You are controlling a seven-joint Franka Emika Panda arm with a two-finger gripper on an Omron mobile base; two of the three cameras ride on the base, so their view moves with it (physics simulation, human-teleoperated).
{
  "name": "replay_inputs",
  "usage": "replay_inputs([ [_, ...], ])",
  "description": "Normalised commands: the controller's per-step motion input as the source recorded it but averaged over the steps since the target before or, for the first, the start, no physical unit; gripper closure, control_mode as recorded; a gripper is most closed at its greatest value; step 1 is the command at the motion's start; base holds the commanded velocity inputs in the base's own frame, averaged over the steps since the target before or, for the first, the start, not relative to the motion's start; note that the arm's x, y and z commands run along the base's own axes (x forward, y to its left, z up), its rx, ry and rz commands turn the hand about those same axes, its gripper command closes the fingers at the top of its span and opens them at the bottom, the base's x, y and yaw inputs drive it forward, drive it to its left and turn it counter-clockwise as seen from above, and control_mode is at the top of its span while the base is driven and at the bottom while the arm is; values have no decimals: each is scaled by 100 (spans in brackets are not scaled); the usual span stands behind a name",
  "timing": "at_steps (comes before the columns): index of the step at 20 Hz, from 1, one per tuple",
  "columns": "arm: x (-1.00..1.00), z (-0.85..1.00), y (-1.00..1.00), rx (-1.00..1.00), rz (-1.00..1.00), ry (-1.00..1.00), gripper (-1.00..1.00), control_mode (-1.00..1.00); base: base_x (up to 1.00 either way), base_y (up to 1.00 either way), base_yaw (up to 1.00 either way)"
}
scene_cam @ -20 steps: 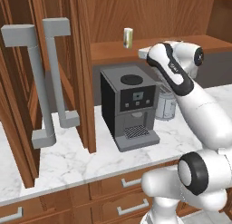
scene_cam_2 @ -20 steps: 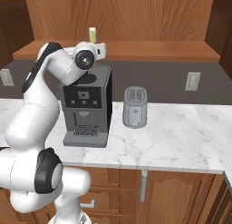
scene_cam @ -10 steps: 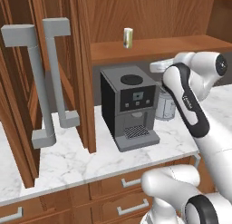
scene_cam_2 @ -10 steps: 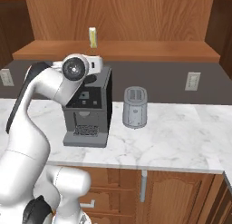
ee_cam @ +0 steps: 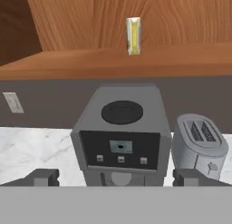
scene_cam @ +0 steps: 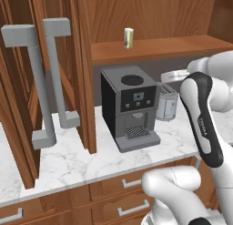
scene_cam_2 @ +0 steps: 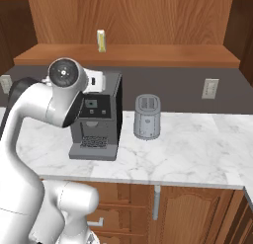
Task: Sort all alcoholic drinks to one cabinet, and non-alcoholic drinks to the other.
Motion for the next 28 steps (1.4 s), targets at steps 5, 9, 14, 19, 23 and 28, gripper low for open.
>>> replay_inputs([
  [5,-22,-49,-14,0,0,8,-100,-100,0,0,0],
  [9,-6,-39,0,0,0,7,-100,100,-8,0,0],
  [14,0,0,0,0,0,0,-100,100,-83,0,0],
  [19,0,0,0,0,0,0,-100,100,-100,4,0],
  [23,0,0,0,0,0,0,-100,100,-81,78,0],
  [28,0,0,0,0,0,0,-100,100,-42,100,0],
])
